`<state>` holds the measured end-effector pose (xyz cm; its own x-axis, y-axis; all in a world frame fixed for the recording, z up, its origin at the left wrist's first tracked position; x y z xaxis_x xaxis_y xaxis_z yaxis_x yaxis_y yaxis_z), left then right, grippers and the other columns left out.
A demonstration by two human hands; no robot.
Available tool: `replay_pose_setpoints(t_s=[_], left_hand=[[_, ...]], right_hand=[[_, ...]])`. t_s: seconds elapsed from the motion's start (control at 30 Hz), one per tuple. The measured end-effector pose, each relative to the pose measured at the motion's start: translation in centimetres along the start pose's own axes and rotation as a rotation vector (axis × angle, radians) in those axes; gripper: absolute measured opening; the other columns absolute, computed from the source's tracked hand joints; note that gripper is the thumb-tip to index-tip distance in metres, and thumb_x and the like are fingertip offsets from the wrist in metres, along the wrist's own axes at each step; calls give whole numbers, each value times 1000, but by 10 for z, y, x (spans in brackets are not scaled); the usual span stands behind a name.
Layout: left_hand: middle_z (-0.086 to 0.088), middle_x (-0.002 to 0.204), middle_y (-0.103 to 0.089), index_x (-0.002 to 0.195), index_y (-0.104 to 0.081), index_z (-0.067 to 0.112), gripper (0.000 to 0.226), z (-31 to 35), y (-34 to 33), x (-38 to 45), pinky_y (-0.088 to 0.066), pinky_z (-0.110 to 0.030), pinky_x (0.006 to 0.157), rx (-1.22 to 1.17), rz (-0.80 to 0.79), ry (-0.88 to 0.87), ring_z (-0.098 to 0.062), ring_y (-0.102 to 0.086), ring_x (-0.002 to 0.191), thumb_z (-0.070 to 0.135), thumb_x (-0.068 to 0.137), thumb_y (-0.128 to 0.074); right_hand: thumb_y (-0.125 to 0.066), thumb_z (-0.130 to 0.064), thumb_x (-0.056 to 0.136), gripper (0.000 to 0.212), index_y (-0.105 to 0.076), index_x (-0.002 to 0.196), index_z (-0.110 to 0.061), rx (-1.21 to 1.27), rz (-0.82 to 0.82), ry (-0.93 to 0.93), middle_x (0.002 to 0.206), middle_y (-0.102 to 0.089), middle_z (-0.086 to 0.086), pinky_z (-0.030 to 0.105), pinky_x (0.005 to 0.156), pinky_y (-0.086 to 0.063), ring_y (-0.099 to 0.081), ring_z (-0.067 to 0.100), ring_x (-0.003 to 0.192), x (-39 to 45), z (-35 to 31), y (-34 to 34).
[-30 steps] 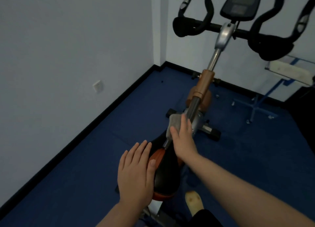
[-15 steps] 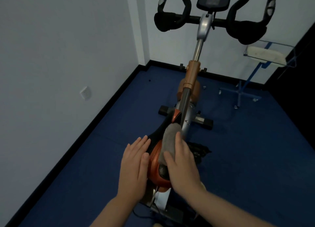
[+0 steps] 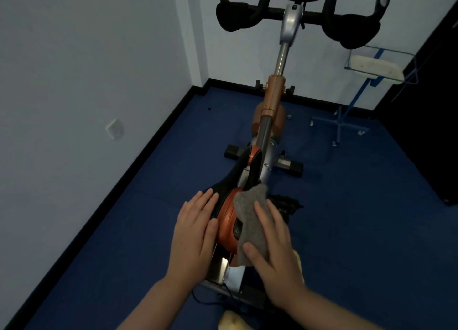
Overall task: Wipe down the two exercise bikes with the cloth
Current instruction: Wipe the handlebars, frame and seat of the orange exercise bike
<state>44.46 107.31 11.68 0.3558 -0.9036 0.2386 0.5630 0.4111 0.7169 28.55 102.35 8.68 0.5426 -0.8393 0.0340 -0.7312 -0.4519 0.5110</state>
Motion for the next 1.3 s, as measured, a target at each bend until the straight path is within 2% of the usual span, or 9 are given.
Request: replay_pose_setpoints(t_s=[0.23, 0.4, 0.53, 0.63, 0.8, 0.9, 1.03, 1.2, 1.3], left_hand=[[11, 151, -37, 144, -44, 20, 48, 0, -1, 0, -9, -28, 122, 23, 14, -9, 0, -20, 145, 36, 102, -28], [12, 151, -36, 144, -43, 20, 49, 1, 0, -1, -9, -28, 122, 26, 10, -19, 1, -20, 145, 36, 101, -27], [11, 152, -36, 145, -41, 23, 49, -1, -1, -1, -10, -31, 122, 18, 15, -4, -1, -20, 145, 38, 101, -26], [11, 152, -36, 145, -41, 22, 49, 0, -2, 0, -11, -33, 123, 14, 15, -1, -1, -20, 145, 38, 101, -26], [12, 154, -35, 145, -42, 22, 50, -1, -1, 0, -5, -25, 122, -54, -8, -2, -2, -19, 146, 39, 101, -28], [15, 153, -35, 144, -44, 24, 43, -4, 4, -1, -6, -24, 122, -196, -27, 31, 1, -19, 146, 32, 102, -35], [18, 150, -38, 140, -46, 27, 40, -11, 10, -3, -14, -21, 120, -331, -5, 92, 4, -23, 143, 23, 102, -37], [23, 155, -23, 145, -34, 34, 43, -17, 1, -21, -10, -12, 117, -364, 91, 217, 5, -13, 146, 34, 101, -33], [21, 155, -25, 145, -34, 33, 44, -22, 0, -21, -10, -13, 118, -389, 118, 253, 5, -14, 146, 34, 101, -31]], right_hand=[[-42, -64, 90, 65, -3, 142, -61, 434, 225, -398, 156, -8, -22, 23, 107, -26, -22, -1, 136, -15, 1, -23], [-37, -40, 103, 37, -38, 139, -34, 631, 276, -536, 133, -51, -3, 25, 99, -36, -51, 4, 109, 14, 13, 1], [-47, -39, 98, 71, -2, 154, -35, 498, 212, -552, 159, -13, -7, 17, 101, -27, -27, 2, 130, -11, 1, -23], [-53, -40, 96, 74, -7, 154, -35, 413, 228, -473, 156, -17, -5, 22, 103, -30, -28, 3, 130, 1, -1, -12], [-35, -66, 94, 67, -5, 151, -49, -89, 34, -16, 162, 3, -19, 41, 121, -11, 3, 6, 149, 3, -17, 1], [-38, -61, 93, 70, -8, 154, -42, -420, -85, 232, 164, 4, -8, 48, 118, -14, 7, 21, 151, -3, -24, -8], [-28, -70, 89, 79, -20, 155, -27, -644, -79, 155, 162, -15, 6, 52, 115, -26, -11, 31, 149, 16, -41, -13], [-24, -77, 84, 87, 21, 149, -41, -529, -209, 81, 159, 27, -12, 36, 117, -29, 6, 15, 150, -1, -17, -1], [-28, -77, 81, 94, 27, 147, -39, -530, -212, -14, 157, 32, -6, 42, 119, -25, 7, 20, 149, 4, -17, -7]])
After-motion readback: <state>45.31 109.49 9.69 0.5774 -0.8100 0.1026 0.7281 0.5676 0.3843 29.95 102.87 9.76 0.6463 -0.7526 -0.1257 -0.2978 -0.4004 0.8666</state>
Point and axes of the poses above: each hand's wrist, its own x-axis towards the middle knuckle, its own y-axis out of the back of the hand, z = x × y, the point moved 9 cm from there along x, towards the middle knuckle
